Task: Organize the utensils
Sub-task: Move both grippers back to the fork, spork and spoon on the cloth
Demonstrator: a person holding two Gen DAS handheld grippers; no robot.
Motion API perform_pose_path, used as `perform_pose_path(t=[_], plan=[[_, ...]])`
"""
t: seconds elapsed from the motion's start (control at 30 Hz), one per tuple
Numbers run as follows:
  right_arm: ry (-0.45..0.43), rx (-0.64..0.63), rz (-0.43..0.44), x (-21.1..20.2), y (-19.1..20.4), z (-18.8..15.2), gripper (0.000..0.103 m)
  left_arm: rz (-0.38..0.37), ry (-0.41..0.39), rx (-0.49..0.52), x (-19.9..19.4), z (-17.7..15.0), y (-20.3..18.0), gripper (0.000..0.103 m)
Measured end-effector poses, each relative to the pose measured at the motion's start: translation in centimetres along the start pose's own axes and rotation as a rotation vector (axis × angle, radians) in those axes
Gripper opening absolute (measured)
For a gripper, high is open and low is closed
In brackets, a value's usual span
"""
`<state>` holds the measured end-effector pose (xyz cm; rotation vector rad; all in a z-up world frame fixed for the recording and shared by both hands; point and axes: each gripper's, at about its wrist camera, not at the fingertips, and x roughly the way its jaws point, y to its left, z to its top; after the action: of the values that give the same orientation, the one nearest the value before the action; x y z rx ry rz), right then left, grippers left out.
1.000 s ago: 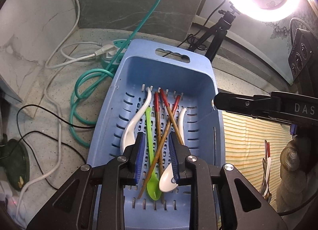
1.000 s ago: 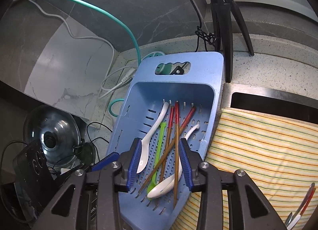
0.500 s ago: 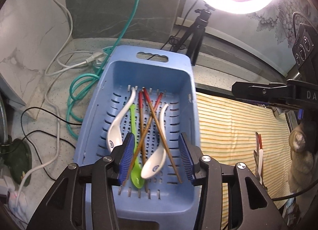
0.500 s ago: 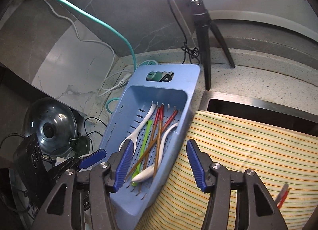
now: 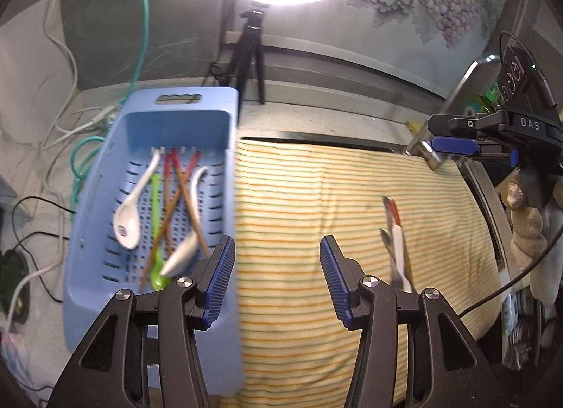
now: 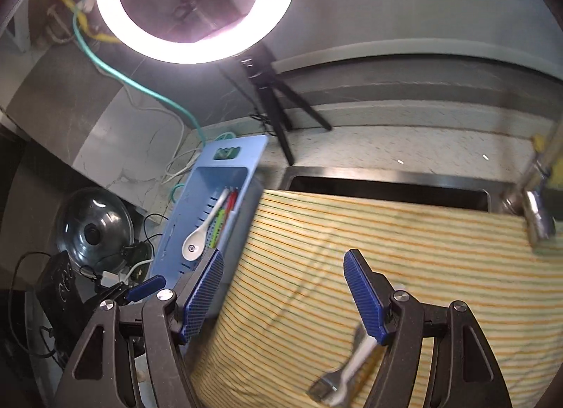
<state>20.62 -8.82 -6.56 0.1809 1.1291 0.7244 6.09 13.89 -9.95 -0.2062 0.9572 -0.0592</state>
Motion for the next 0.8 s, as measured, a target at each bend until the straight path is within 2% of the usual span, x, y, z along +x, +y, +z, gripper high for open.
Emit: perform_pose_path(t=[0.3,0.6,0.7,0.8], plan=[[0.019,0.064,0.013,-3.0,-5.6,-4.5,0.068,-0.083,0.036,0.021,0.8,-2.6,-5.1,0.049],[0.111,0.057,0.036,-1.3,-6.8,-9.5,0.067,-0.115,0.123,0.083,3.5,-5.2,-9.1,0.049],[0.139,0.035,0.016,-0.5,-6.4,-11.0,0.056,-0.128,0.143,0.1,4.4,-5.4,-9.9,0.049],[0.169,0.014,0.008,0.5,-6.0,-12.1,0.05,-0.14,0.159,0.122,5.3,-5.4,-10.6,0.049]])
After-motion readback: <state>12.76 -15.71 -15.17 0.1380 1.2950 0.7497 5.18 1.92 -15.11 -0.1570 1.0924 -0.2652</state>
